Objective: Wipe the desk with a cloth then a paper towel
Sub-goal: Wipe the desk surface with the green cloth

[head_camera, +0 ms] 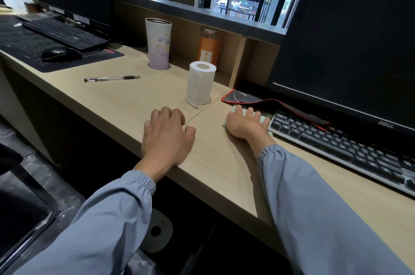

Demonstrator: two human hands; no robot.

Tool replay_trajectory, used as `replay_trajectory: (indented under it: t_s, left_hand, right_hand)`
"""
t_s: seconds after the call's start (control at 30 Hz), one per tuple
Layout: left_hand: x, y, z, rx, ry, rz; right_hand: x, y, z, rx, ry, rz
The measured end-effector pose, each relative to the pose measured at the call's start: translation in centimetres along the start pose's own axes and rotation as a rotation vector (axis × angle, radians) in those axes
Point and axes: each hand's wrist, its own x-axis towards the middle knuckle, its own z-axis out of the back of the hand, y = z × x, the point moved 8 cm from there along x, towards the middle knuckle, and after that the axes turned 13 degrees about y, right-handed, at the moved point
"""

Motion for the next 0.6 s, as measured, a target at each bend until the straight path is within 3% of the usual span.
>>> replay_trajectory:
  t_s: [0.6]
  left_hand:
    - [-0.1, -0.1, 0.2, -0.026, -0.034, -0.003]
  right_hand:
    - [1.3, 6.1, -1.2, 0.032, 0.003, 0.004]
